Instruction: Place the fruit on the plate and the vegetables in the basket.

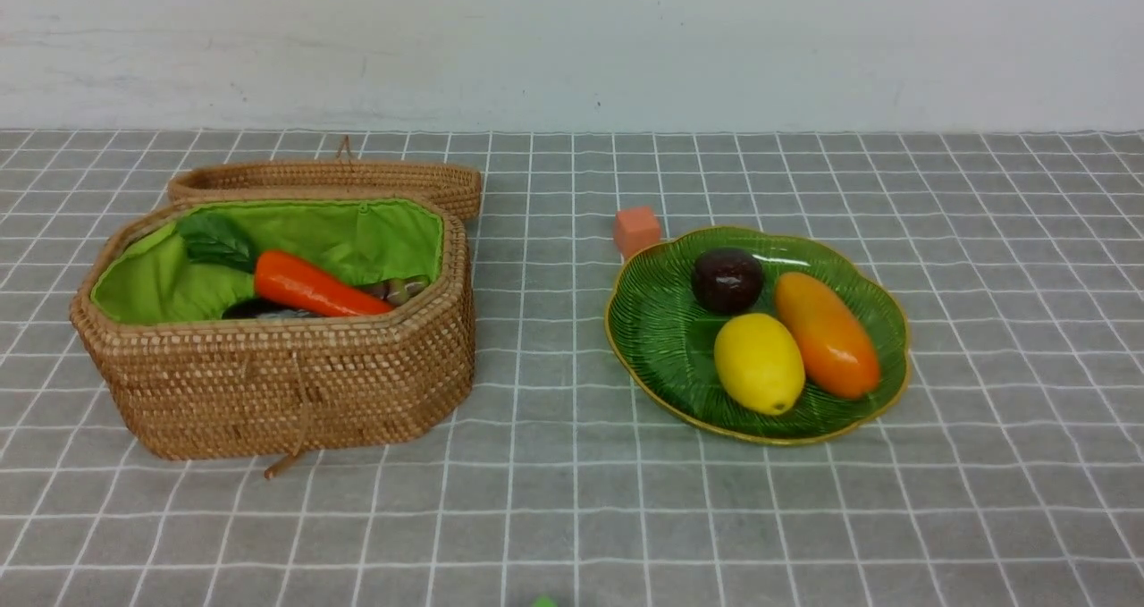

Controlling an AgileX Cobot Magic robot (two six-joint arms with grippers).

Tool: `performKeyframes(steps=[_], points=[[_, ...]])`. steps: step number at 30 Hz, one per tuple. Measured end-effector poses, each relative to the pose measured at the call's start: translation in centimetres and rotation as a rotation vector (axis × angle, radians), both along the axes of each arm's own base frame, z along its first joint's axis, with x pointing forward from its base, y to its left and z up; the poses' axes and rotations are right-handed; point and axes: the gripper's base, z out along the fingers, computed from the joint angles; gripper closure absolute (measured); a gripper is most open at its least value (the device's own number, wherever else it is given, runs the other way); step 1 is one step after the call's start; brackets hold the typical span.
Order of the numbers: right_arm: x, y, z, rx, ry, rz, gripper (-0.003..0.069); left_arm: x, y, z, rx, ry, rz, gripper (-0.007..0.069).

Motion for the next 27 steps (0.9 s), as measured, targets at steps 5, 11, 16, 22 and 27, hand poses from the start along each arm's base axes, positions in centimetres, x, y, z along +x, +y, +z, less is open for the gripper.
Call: performKeyframes(steps=[5,11,16,22,27], points=[[-1.1,-0.3,-6.3,-0.001,-0.007,-0.061,0.0644,0.0,0.0,0.0,0.0,0.0,0.0,0.0387],[-0.7,-0.4,-9.2,-0.009,-0.003,-0.07,0.0638,0.0,0.0,0.0,0.0,0.0,0.0,0.0386],[-0.7,-0.4,-9.1,-0.012,-0.009,-0.07,0.0634,0.0,0.0,0.0,0.0,0.001,0.0,0.0386],[-0.7,-0.4,-9.1,-0.013,-0.009,-0.07,0.0628,0.0,0.0,0.0,0.0,0.001,0.0,0.0386],[-0.7,-0.4,-9.1,-0.013,-0.009,-0.07,0.0621,0.0,0.0,0.0,0.0,0.001,0.0,0.0386]])
